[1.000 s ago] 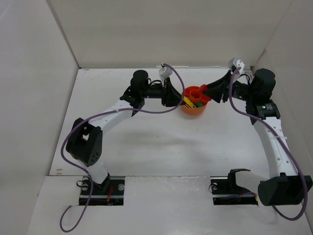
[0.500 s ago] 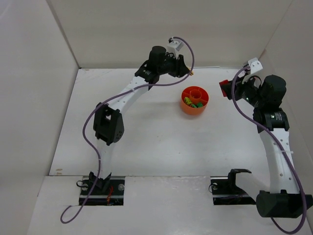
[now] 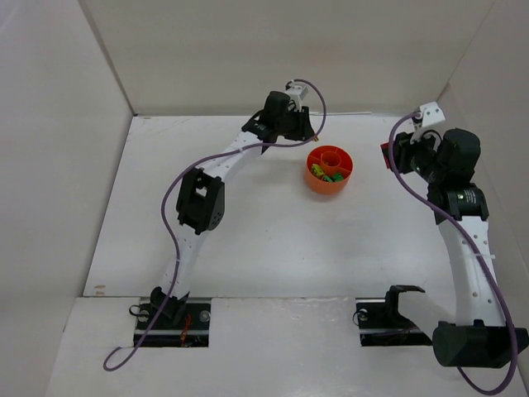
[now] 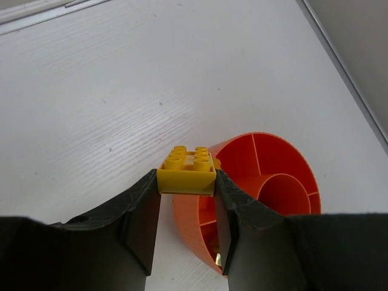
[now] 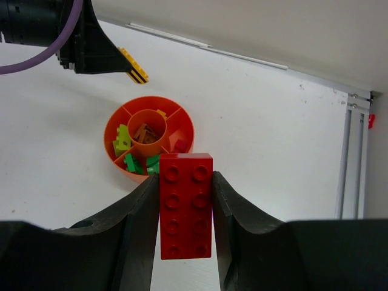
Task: Sort the legos into containers by color
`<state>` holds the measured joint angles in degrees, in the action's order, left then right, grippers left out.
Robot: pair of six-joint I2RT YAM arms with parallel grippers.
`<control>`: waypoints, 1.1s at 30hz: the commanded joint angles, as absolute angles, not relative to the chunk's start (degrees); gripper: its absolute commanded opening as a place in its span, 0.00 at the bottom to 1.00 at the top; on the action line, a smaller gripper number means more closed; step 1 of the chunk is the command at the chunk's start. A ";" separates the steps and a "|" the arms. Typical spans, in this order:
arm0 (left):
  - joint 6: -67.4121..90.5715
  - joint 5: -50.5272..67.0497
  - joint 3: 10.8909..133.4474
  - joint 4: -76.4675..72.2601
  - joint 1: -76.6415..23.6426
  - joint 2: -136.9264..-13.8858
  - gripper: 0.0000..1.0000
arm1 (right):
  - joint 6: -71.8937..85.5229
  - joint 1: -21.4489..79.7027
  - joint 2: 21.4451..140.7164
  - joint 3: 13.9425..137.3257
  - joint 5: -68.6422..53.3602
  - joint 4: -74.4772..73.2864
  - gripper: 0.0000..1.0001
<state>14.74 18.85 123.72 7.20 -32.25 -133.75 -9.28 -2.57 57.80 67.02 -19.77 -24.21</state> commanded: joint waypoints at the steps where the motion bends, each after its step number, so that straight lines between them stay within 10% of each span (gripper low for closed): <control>1: 18.45 19.69 127.35 4.14 -32.34 -133.41 0.00 | -10.54 -2.81 57.57 67.06 -17.84 -24.52 0.00; 33: 20.13 16.09 121.21 11.59 -36.21 -129.91 0.00 | -10.55 -2.81 58.10 65.39 -20.57 -23.47 0.01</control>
<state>21.04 18.61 121.75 10.57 -35.57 -135.26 -10.33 -2.57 58.59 64.95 -19.62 -25.34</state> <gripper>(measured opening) 0.334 0.415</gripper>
